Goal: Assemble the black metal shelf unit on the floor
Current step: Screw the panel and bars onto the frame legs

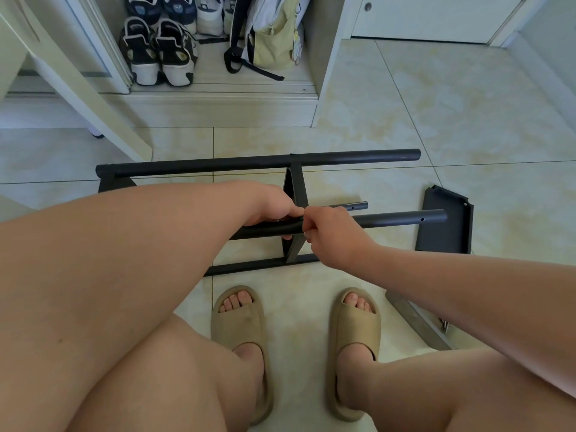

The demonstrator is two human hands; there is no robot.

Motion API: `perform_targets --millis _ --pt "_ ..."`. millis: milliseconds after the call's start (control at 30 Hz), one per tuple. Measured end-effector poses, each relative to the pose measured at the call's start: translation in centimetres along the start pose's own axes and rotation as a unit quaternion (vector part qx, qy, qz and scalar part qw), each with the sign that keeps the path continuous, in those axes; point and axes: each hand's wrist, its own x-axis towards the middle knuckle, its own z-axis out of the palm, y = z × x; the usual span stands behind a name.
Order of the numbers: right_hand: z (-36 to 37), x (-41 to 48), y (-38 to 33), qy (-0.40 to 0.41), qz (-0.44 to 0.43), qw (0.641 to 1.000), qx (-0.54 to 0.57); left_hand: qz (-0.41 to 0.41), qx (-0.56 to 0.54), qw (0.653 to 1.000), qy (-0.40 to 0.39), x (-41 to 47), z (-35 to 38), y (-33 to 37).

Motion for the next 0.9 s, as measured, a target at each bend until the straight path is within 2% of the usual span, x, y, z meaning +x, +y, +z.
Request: perform_targets --millis 133,233,533,900 --pt "0.2 -0.1 0.6 0.012 0.068 0.988 0.137 -0.002 -0.001 1.000 0.005 0.0 0.0 0.0" --pt "0.6 0.0 1.1 0.016 0.079 0.981 0.179 -0.003 -0.002 1.000 0.008 -0.1 0.0 0.1" --pt "-0.5 0.4 1.5 -0.025 0.027 0.993 0.108 -0.003 0.004 1.000 -0.002 -0.2 -0.1 0.0" --pt "-0.3 0.6 0.2 0.005 0.032 0.999 0.009 -0.003 0.012 1.000 0.010 -0.3 0.0 0.0"
